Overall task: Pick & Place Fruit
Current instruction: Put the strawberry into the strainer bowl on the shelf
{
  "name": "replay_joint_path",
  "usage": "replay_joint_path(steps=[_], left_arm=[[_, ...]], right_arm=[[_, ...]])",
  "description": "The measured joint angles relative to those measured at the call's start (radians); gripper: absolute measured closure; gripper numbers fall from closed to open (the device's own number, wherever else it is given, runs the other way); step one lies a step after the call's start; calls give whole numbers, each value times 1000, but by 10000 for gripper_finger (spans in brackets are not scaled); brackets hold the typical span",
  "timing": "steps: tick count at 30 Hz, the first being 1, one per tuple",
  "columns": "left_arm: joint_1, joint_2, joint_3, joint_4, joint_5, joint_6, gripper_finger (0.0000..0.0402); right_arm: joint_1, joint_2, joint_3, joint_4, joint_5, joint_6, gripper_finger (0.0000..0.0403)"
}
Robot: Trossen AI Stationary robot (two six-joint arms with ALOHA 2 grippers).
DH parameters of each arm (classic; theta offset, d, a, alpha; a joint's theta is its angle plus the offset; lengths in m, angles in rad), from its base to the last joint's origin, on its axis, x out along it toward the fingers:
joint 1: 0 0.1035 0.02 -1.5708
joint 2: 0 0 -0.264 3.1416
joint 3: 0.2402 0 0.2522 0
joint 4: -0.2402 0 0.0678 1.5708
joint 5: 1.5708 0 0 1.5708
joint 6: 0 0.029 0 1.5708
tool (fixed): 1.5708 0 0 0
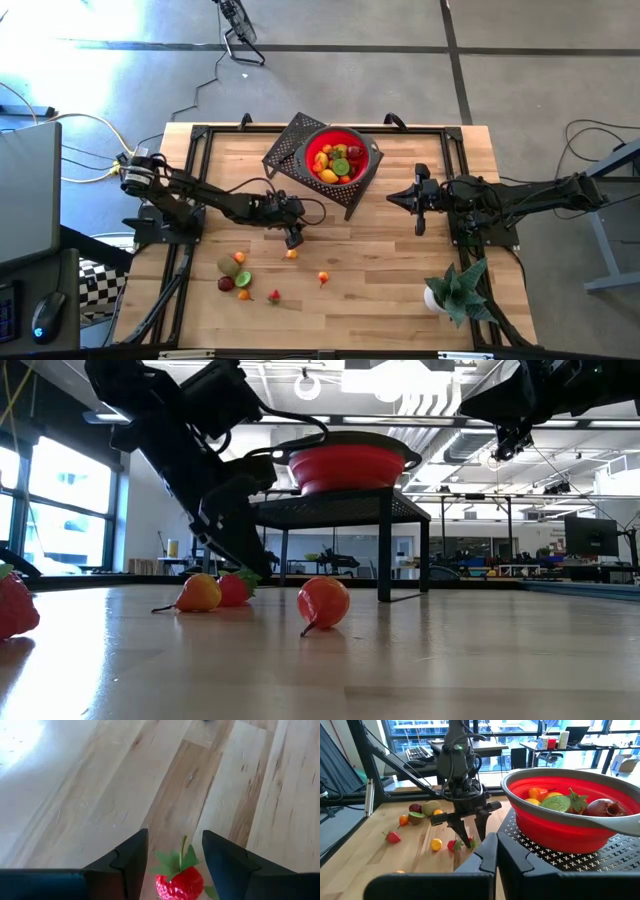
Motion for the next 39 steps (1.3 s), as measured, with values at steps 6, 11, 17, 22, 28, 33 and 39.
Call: replay_joint_path(steps=[6, 11, 17, 22, 28, 33, 39], left_arm=[[0, 0, 0, -33, 0, -5, 220], [0, 0, 0, -44, -1, -26, 220], [0, 0, 0, -35, -2, -26, 220], [0, 0, 0, -35, -7, -25, 220], [0, 0, 0, -19, -16, -25, 220], [0, 16, 0, -12, -20, -19, 220], [0, 39, -2, 1, -20, -19, 220]], right_arm=[[0, 0, 0, -7, 0, 0, 400], [0, 0, 0, -10, 0, 0, 400], [0, 0, 0, -11, 0, 0, 400], [0, 0, 0, -13, 0, 0, 400], [0, 0, 0, -16, 0, 0, 400], [0, 0, 0, -16, 0, 0, 400], [0, 0, 0, -19, 0, 0, 400]])
